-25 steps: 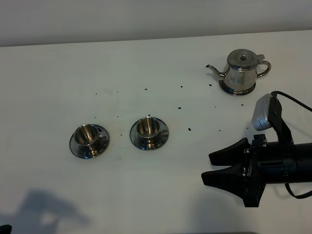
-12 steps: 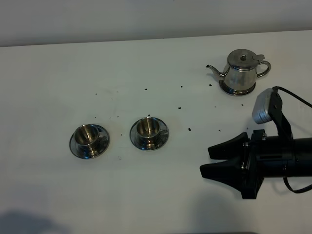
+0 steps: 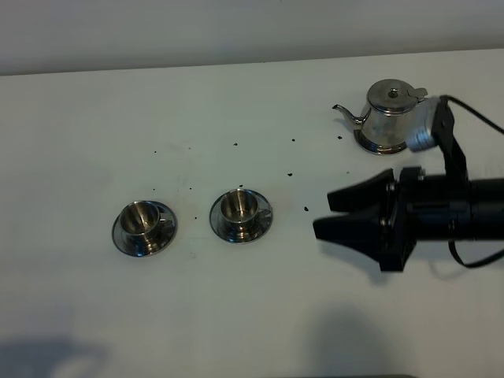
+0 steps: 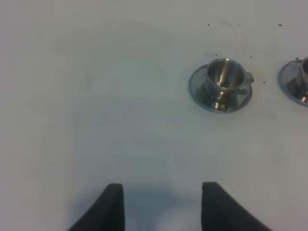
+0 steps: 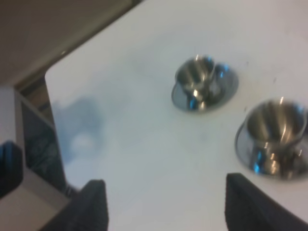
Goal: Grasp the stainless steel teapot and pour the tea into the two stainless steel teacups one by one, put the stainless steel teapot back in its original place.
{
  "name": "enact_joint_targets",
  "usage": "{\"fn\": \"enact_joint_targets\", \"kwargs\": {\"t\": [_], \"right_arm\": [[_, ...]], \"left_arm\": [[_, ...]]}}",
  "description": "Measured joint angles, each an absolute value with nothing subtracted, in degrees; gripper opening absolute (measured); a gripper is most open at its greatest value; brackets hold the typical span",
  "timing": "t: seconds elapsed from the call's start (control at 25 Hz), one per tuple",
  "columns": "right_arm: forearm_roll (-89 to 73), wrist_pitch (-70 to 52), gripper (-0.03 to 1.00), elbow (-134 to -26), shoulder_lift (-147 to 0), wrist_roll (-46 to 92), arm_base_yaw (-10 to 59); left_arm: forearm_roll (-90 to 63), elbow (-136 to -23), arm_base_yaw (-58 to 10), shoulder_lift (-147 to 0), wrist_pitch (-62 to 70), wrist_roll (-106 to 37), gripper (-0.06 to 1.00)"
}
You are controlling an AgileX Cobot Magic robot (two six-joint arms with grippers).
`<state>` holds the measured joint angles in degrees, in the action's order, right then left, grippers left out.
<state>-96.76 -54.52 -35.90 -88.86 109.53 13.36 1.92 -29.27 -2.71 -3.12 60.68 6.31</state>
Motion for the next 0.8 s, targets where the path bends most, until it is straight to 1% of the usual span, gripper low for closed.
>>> {"fn": "enact_joint_targets", "kwargs": {"t": [0.36,0.6,0.8], "right_arm": [[-93.2,-54.6,0.51,-45.7,-88.9,103.4,13.4],[-91.8,-55.0,0.51,-47.1,-88.9,102.0,13.4],[-91.1,-53.6,0.51,-49.7,-88.9,102.6,13.4]], "left_arm": [[1.9,-29.2,-2.7,-0.7,60.6,6.3,0.41],[1.9,-29.1,-2.4,-0.1,60.6,6.3,0.41],[1.9,-29.1,2.2,-0.1,60.6,6.2,0.41]]}}
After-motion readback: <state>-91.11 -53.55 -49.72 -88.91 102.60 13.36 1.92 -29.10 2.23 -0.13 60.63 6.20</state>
